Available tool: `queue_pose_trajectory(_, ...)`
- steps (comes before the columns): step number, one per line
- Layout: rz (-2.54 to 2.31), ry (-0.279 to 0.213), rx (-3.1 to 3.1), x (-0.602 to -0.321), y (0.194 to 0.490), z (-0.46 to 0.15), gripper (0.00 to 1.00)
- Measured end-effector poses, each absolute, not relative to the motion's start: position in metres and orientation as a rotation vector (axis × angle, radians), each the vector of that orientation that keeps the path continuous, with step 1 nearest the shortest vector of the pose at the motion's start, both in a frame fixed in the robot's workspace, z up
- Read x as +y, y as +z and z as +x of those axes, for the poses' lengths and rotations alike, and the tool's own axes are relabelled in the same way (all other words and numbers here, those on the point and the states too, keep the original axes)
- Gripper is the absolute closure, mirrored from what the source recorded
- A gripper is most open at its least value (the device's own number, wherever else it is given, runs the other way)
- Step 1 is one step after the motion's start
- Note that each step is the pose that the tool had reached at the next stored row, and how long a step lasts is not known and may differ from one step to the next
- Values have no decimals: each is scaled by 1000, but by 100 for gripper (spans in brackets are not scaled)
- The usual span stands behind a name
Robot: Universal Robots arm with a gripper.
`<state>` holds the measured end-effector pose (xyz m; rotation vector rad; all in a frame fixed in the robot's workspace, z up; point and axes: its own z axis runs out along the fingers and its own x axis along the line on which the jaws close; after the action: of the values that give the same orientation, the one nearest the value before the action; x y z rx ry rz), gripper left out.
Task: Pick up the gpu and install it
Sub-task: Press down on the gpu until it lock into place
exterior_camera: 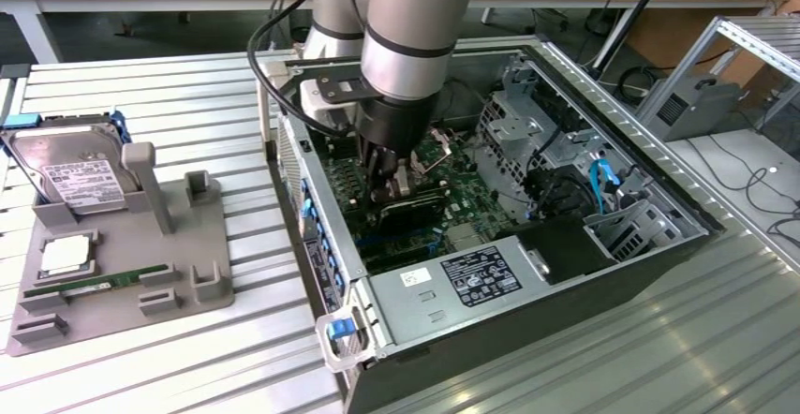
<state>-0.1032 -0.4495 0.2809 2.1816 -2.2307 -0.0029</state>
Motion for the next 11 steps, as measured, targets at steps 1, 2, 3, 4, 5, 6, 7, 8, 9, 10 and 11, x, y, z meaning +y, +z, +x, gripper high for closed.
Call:
queue_pose_trajectory(1, 2182, -3, -2231, -450, 280, -103, 87)
queue_pose_trajectory(2, 2182, -3, -2231, -450, 279, -103, 87)
queue_pose_trajectory(3, 2182, -3, -2230, -450, 279, -103, 87)
queue_pose_trajectory(4, 2182, -3, -2231, -450, 278, -103, 87)
queue_pose_trajectory(5, 2182, -3, -2230, -450, 278, -103, 87)
queue_pose_trajectory(6, 2181, -3, -2230, -450, 277, -103, 87)
queue_pose_trajectory(7, 2182, -3, -2230, -450, 276, -103, 87)
queue_pose_trajectory(8, 2182, -3, -2230, -451, 276, -103, 87)
queue_pose_trajectory(9, 2182, -3, -2230, -452, 276, -103, 87)
queue_pose_trajectory(10, 2182, -3, -2230, -453, 276, -104, 87)
queue_pose_trajectory(11, 2182, -3, -2231, -456, 276, -104, 87)
